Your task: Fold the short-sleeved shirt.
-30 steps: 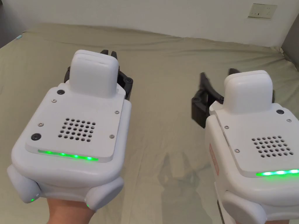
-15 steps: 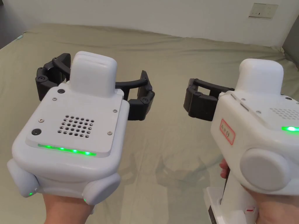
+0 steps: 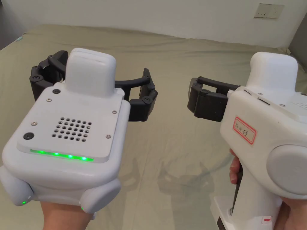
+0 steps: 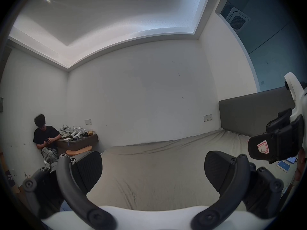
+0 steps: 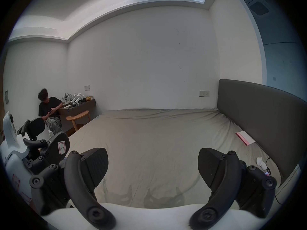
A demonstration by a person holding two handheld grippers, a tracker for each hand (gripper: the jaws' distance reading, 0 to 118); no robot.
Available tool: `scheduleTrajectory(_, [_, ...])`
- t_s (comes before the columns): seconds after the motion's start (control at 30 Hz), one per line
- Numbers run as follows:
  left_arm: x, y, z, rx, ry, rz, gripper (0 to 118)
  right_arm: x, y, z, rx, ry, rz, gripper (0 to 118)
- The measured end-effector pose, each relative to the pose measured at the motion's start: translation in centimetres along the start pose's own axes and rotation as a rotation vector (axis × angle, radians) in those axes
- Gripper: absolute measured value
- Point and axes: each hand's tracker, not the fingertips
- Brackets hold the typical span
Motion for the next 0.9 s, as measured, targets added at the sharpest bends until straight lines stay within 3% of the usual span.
scheduleTrajectory(0.47, [0.05,-0.08,-0.01,-0.006,-0.002,-0.003,118,0.07,0.16,-0.32,-0.022,-0.004,-0.018,112])
scheduleTrajectory(0.7, [0.07,-0.26,0.03,-0.01,-0.003,-0.007,118,0.57,-0.45,-0.84,-0.071,0.045,-0.027,112])
scheduleTrajectory(0.9, [0.15,-0.33,-0.11,-0.016,-0.006,-0.003,118,0.51,-0.22,-0.4,-0.019,0.033,-0.024,112])
